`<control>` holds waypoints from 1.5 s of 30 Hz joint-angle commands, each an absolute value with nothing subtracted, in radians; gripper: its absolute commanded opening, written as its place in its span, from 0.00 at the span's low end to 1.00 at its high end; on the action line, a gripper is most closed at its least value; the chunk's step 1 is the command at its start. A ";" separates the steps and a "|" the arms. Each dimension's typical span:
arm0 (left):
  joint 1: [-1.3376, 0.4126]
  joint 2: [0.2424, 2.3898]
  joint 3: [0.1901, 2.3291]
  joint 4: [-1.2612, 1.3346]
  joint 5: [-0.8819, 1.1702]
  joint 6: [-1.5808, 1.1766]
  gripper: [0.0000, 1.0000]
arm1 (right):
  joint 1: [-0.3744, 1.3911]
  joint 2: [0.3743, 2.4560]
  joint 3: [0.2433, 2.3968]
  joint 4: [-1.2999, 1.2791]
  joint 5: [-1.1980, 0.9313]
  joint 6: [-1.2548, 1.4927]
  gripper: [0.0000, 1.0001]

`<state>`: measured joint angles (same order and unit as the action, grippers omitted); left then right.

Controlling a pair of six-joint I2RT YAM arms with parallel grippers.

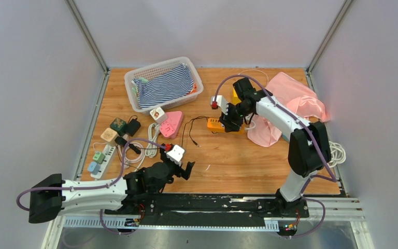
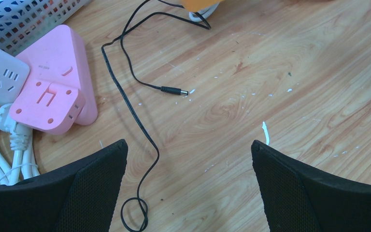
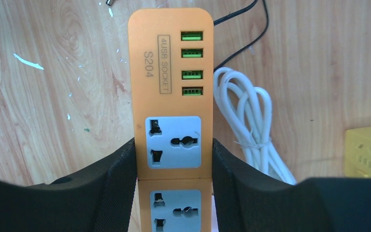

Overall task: Pull the plug off the socket
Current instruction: Place the socket at the center of the board.

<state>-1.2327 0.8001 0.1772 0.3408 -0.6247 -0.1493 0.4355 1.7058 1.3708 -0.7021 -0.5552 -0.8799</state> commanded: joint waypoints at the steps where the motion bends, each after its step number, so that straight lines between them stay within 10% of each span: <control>1: -1.239 0.788 0.170 0.345 -0.644 -0.158 1.00 | 0.414 1.733 1.336 -0.733 -0.554 -0.839 0.00; 21: -1.238 0.789 0.172 0.345 -0.644 -0.158 1.00 | 0.348 1.957 1.430 -0.731 -0.424 -0.742 0.00; 45: -1.238 0.766 0.160 0.345 -0.644 -0.154 1.00 | 0.303 2.367 2.096 -0.823 -0.206 -0.643 0.00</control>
